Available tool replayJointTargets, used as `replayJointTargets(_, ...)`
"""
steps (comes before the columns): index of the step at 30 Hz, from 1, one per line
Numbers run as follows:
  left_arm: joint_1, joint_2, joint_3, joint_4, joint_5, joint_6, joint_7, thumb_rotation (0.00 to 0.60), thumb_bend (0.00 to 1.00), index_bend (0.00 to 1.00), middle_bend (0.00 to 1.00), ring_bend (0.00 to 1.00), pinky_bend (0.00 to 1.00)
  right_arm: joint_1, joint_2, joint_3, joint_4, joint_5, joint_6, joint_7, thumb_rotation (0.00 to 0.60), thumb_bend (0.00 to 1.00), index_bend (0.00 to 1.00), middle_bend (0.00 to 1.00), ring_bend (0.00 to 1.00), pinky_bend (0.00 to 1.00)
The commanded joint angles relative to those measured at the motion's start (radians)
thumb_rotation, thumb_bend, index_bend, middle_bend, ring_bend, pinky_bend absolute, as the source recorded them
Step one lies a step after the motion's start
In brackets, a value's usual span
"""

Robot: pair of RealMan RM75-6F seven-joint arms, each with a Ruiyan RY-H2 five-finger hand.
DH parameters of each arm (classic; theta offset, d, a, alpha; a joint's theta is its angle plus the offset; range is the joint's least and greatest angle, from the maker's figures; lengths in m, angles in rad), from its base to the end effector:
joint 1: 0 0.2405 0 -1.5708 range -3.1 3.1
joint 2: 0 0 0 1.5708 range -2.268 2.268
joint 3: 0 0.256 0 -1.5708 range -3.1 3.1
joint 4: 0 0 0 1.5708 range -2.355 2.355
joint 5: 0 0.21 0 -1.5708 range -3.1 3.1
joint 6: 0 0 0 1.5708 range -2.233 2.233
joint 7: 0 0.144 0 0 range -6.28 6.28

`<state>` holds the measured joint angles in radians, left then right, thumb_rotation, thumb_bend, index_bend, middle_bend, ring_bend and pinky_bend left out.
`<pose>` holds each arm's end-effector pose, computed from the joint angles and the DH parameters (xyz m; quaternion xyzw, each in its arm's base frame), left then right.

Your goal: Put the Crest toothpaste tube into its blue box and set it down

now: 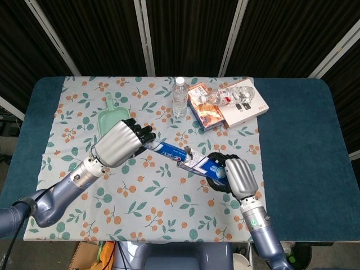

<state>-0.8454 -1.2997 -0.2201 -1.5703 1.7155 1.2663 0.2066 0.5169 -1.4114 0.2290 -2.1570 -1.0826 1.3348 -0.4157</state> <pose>-0.0491 0.3386 0.0943 -0.7473 -0.0397 -0.5612 0.3535 -0.0929 -0.2538 0.0660 0.5868 -0.5044 0.5083 0.3780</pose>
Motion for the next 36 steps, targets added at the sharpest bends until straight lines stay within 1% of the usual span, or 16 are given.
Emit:
replayJointTargets(1,-0.009,-0.015,-0.003,0.000,-0.002,-0.007,0.006,0.600,0.54,0.67,0.72,0.69,0.71,-0.006,0.010,0.009,-0.013,0.009,0.001,0.021,0.600,0.35,0.41,0.49,0.45,0.37)
replayJointTargets(7,-0.042,-0.063,-0.016,0.009,-0.001,-0.027,0.041,0.600,0.51,0.64,0.69,0.66,0.70,-0.024,0.043,0.035,-0.048,0.025,0.000,0.101,0.600,0.35,0.41,0.49,0.45,0.37)
replayJointTargets(11,-0.076,-0.090,-0.027,0.024,0.012,-0.048,0.076,0.600,0.45,0.59,0.61,0.59,0.69,-0.043,0.069,0.063,-0.078,0.040,-0.001,0.189,0.600,0.35,0.41,0.49,0.45,0.37)
replayJointTargets(13,-0.093,-0.099,-0.035,0.033,0.016,-0.061,0.100,0.600,0.39,0.55,0.55,0.53,0.67,-0.050,0.081,0.076,-0.088,0.045,-0.002,0.224,0.600,0.35,0.41,0.49,0.45,0.37)
replayJointTargets(17,-0.138,-0.114,-0.055,0.056,0.029,-0.095,0.156,0.600,0.31,0.51,0.50,0.49,0.63,-0.066,0.109,0.101,-0.118,0.052,-0.006,0.301,0.600,0.35,0.41,0.49,0.45,0.37)
replayJointTargets(22,-0.180,-0.145,-0.089,0.063,0.007,-0.126,0.221,0.600,0.16,0.41,0.41,0.40,0.56,-0.091,0.144,0.123,-0.166,0.048,-0.013,0.402,0.600,0.35,0.41,0.49,0.45,0.37)
replayJointTargets(25,-0.198,-0.168,-0.110,0.060,-0.014,-0.133,0.266,0.600,0.09,0.37,0.37,0.36,0.51,-0.109,0.157,0.139,-0.186,0.039,-0.007,0.468,0.600,0.35,0.41,0.49,0.45,0.37)
replayJointTargets(30,-0.208,-0.195,-0.136,0.037,-0.050,-0.124,0.319,0.600,0.06,0.30,0.30,0.30,0.44,-0.137,0.186,0.158,-0.199,0.034,-0.015,0.580,0.600,0.35,0.41,0.49,0.45,0.39)
replayJointTargets(36,-0.201,-0.187,-0.163,0.002,-0.067,-0.081,0.316,0.600,0.04,0.19,0.21,0.21,0.37,-0.160,0.213,0.169,-0.188,0.044,-0.031,0.675,0.600,0.35,0.41,0.49,0.45,0.39)
